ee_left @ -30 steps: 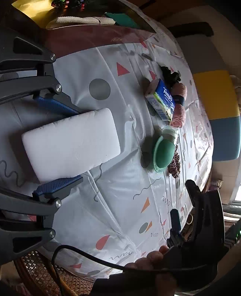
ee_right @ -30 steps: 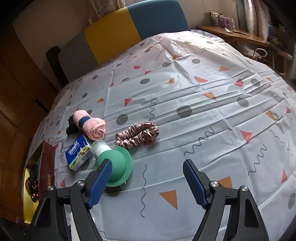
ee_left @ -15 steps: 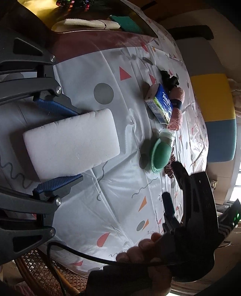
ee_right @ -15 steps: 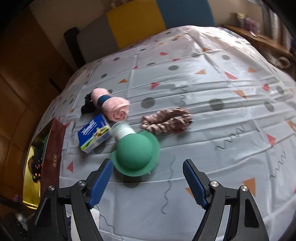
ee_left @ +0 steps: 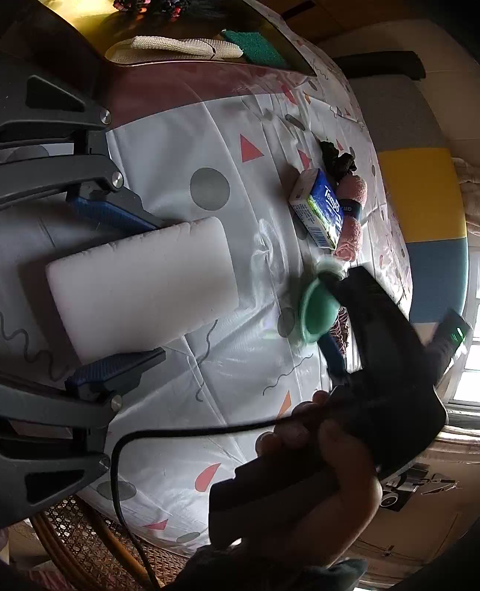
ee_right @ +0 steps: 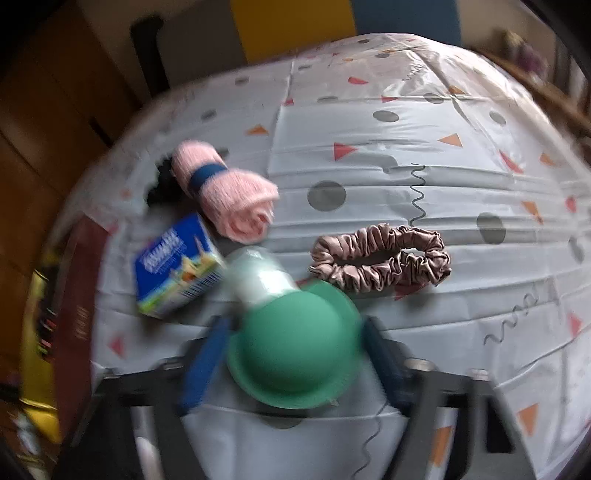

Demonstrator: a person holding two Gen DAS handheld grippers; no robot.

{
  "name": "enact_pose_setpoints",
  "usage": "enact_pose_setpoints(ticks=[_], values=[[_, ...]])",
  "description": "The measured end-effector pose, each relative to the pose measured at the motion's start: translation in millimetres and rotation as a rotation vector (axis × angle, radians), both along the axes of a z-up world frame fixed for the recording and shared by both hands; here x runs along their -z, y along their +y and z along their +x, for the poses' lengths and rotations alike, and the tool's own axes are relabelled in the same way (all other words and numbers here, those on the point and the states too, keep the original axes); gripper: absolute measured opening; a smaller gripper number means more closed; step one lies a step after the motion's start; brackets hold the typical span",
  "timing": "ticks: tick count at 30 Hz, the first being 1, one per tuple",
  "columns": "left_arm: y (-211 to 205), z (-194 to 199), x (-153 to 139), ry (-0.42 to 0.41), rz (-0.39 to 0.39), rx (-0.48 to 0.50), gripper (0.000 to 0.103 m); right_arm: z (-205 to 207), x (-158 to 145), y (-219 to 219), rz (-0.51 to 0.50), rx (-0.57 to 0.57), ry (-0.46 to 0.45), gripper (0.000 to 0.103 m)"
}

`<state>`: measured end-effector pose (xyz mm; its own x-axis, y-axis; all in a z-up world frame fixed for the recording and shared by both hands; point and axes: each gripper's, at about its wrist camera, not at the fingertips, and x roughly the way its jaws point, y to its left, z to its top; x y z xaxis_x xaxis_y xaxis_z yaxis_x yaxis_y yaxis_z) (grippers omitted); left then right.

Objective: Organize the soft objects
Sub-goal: 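Lift the white sponge with the left tool while the right tool grasps the green silicone brush, then drop the white sponge into the gold tray with the left tool while the right holds the brush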

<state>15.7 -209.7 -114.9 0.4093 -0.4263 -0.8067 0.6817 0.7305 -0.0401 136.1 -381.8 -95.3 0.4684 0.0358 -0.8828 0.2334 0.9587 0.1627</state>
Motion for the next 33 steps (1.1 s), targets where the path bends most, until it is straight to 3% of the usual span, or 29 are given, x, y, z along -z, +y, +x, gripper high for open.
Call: enact_pose_setpoints(ticks=[2, 7, 13, 16, 21, 25, 31, 33], values=[[0, 0, 0, 0.001, -0.003, 0.0, 0.062, -3, -3, 9, -0.037, -0.037, -0.009, 0.054], [0, -1, 0, 0.001, -0.007, 0.0, 0.062, -25, -11, 30, -0.077, -0.126, -0.001, 0.053], [-1, -5, -2, -0.02, 0.008, -0.01, 0.061, -55, 3, 24, 0.026, -0.119, -0.008, 0.057], [0, -9, -7, -0.038, 0.022, -0.01, 0.06, -54, 4, 22, 0.028, -0.109, -0.016, 0.057], [7, -16, -29, -0.065, -0.021, -0.008, 0.06, -56, 4, 23, 0.011, -0.131, -0.023, 0.056], [24, -18, -61, -0.07, -0.099, -0.031, 0.06, -54, 4, 27, -0.007, -0.143, -0.025, 0.056], [77, 5, -113, -0.097, -0.207, -0.173, 0.06, -53, 4, 28, -0.022, -0.149, -0.024, 0.057], [100, 24, -120, -0.07, -0.222, -0.248, 0.06, -53, 4, 28, -0.026, -0.151, -0.023, 0.057]])
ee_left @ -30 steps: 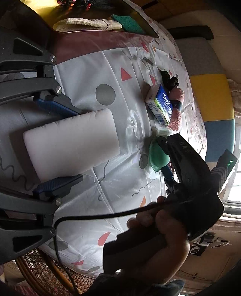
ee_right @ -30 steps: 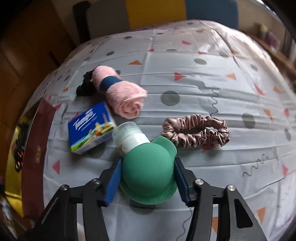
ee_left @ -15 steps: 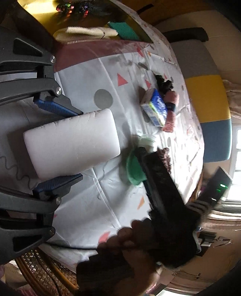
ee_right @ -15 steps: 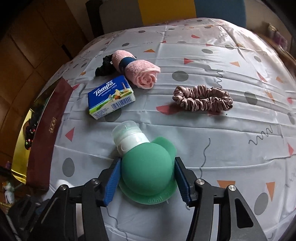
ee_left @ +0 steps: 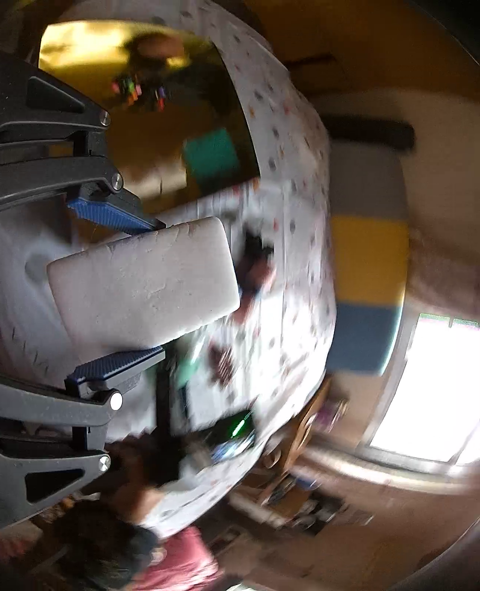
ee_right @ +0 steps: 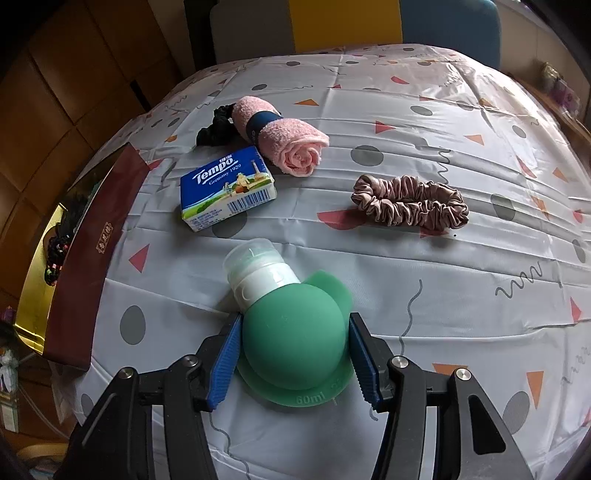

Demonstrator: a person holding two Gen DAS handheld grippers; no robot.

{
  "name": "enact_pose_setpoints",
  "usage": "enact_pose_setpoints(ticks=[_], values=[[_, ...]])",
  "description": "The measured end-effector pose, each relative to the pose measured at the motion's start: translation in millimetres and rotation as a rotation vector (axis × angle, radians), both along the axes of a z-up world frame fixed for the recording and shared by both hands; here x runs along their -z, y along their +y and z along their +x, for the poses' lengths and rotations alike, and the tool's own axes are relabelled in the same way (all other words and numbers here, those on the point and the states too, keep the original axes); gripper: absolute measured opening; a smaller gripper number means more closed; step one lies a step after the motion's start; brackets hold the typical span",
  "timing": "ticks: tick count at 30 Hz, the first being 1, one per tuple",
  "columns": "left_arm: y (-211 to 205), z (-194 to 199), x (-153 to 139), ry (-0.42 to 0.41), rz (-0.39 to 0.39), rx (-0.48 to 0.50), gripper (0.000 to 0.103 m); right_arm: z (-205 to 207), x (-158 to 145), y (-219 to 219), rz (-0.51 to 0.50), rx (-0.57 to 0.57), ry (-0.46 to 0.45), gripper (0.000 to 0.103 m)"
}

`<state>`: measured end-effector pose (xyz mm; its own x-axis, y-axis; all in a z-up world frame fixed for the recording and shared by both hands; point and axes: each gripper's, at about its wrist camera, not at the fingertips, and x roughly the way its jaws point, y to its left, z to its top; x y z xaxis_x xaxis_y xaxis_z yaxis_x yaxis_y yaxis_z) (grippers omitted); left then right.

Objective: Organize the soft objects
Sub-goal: 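Drop the white sponge into the gold tray with the left tool while the right holds the brush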

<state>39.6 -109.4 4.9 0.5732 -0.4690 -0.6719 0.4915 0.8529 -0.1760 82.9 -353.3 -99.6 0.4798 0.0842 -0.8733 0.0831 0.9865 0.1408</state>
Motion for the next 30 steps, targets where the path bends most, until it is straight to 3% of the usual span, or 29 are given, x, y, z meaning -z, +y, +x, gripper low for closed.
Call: enact_pose_setpoints(ticks=[4, 7, 15, 21, 26, 30], values=[[50, 53, 10, 0.081, -0.003, -0.168, 0.061, 1, 0, 2, -0.012, -0.004, 0.002, 0.057], [74, 91, 27, 0.162, 0.01, -0.237, 0.061, 1, 0, 3, -0.021, -0.008, 0.002, 0.057], [102, 160, 71, 0.3, 0.017, -0.33, 0.061, 2, 1, 3, -0.028, -0.011, 0.001, 0.057], [97, 187, 91, 0.317, 0.118, -0.372, 0.067, 2, 1, 3, -0.031, -0.016, 0.002, 0.058], [101, 183, 86, 0.286, 0.088, -0.373, 0.084, 2, 2, 4, -0.042, -0.021, 0.002, 0.059], [109, 174, 76, 0.255, 0.075, -0.411, 0.084, 3, 3, 5, -0.05, -0.022, 0.0, 0.059]])
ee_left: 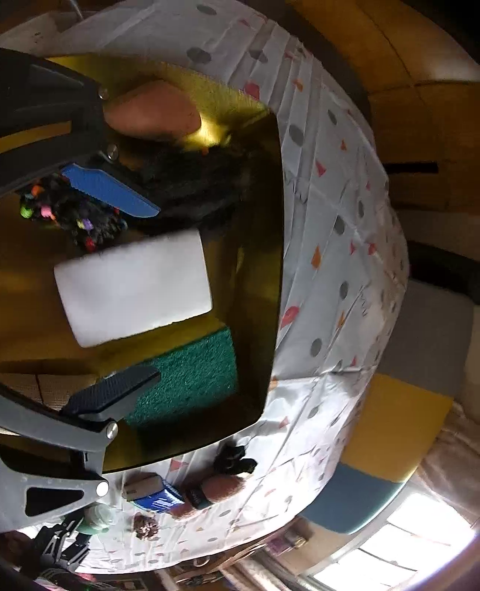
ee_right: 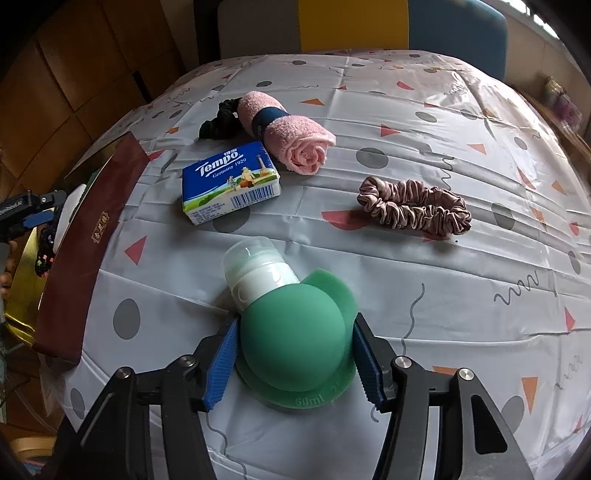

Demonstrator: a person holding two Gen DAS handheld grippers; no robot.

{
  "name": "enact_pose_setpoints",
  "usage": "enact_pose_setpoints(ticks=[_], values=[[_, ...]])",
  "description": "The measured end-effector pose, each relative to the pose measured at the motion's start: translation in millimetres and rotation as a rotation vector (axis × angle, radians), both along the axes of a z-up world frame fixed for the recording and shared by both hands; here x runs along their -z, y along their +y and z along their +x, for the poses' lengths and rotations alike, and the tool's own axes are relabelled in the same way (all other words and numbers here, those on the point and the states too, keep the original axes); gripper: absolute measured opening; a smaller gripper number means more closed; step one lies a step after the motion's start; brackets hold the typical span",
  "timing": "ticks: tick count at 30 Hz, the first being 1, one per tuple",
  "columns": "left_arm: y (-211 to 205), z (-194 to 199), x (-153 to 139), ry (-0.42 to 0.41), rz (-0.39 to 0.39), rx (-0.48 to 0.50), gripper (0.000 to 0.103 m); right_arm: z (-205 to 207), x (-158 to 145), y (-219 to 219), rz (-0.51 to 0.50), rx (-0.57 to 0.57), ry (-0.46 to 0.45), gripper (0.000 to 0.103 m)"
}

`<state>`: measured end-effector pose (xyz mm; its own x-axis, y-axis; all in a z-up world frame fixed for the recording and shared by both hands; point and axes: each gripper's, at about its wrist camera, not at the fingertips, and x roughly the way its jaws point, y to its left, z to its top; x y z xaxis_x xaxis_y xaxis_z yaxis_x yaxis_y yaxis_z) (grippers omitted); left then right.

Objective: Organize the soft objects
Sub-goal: 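Drop the white sponge into the gold tray with the left tool while the right holds the brush, then carry the green silicone brush into the gold tray and open the right tool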

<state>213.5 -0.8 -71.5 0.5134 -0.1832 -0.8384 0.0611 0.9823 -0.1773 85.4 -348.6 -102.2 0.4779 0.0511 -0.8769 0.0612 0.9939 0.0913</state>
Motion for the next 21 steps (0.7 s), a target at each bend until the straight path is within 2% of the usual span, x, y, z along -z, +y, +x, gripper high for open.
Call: enact_pose_setpoints(ticks=[1, 5, 13, 18, 21], values=[[1, -6, -6, -0.015, 0.005, -0.01, 0.084, 0, 0, 0, -0.002, -0.001, 0.0, 0.059], [-6, -37, -25, -0.092, 0.107, -0.022, 0.084, 0, 0, 2, -0.019, -0.01, -0.001, 0.059], [-20, -101, -46, -0.181, 0.113, 0.021, 0.084, 0, 1, 8, -0.068, -0.032, -0.011, 0.057], [-22, -138, -59, -0.266, 0.147, 0.016, 0.084, 0, 0, 10, -0.08, -0.036, -0.014, 0.057], [-22, -150, -61, -0.277, 0.141, 0.024, 0.084, 0, 1, 10, -0.083, -0.038, -0.015, 0.057]])
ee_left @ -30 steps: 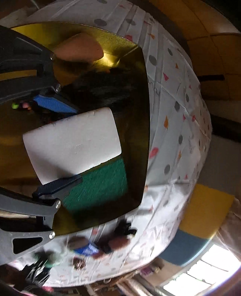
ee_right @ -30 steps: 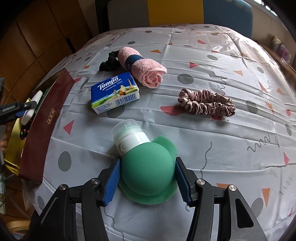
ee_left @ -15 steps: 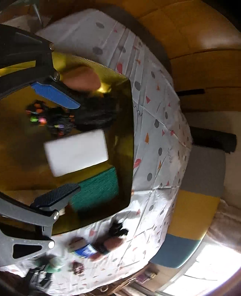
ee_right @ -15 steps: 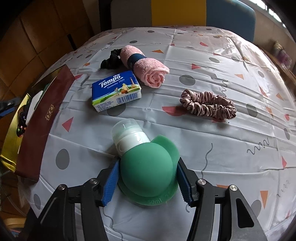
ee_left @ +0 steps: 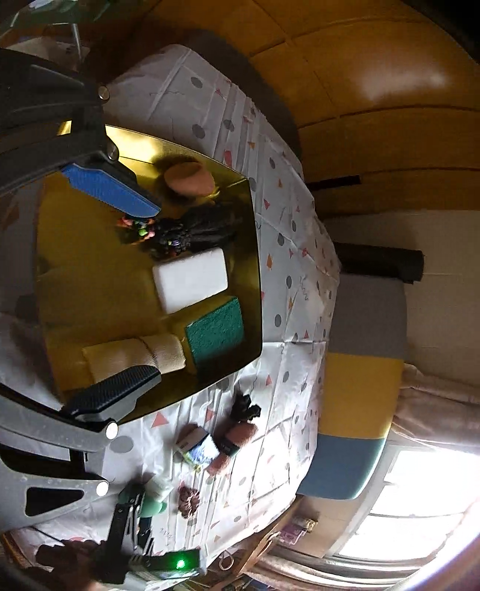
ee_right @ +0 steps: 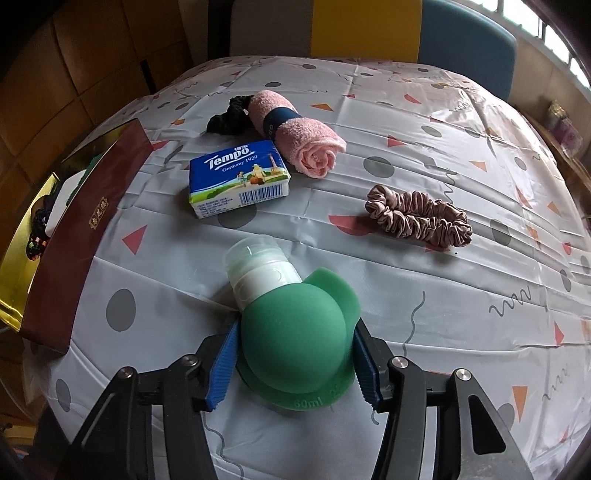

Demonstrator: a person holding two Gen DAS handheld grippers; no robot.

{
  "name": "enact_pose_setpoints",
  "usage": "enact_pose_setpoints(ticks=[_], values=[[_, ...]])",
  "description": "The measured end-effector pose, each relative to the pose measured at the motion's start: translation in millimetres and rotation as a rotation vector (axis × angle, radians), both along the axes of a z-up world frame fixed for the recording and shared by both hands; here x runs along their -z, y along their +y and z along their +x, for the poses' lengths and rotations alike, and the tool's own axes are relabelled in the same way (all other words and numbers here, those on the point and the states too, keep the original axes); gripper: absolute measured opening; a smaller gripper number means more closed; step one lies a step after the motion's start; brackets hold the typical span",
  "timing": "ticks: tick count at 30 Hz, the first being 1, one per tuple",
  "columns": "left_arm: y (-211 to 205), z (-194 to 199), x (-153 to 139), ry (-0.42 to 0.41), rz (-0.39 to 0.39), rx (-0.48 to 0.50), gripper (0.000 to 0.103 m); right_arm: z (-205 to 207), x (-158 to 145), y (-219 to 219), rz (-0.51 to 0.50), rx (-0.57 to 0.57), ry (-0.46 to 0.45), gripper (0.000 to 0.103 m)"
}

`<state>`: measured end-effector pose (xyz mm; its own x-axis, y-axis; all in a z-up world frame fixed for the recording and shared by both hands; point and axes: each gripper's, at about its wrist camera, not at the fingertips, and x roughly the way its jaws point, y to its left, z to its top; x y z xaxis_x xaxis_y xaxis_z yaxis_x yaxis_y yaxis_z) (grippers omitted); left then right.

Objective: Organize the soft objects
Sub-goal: 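Carry the green silicone brush into the gold tray and open the right tool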

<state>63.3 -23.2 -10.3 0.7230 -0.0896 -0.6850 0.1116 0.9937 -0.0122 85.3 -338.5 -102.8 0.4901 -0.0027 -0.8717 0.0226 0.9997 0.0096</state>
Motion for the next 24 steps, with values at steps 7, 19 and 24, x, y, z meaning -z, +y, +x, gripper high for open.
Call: enact_pose_setpoints(ticks=[7, 19, 24], values=[[0, -14, 7, 0.02, 0.002, 0.011, 0.084, 0, 0, 0, -0.007, 0.0, -0.003, 0.057], [10, -20, 25, 0.075, 0.001, -0.008, 0.084, -2, 0, 7, -0.053, 0.006, -0.013, 0.054], [18, -20, 27, 0.078, -0.016, -0.023, 0.084, -3, -7, 7, -0.023, 0.058, -0.007, 0.051]])
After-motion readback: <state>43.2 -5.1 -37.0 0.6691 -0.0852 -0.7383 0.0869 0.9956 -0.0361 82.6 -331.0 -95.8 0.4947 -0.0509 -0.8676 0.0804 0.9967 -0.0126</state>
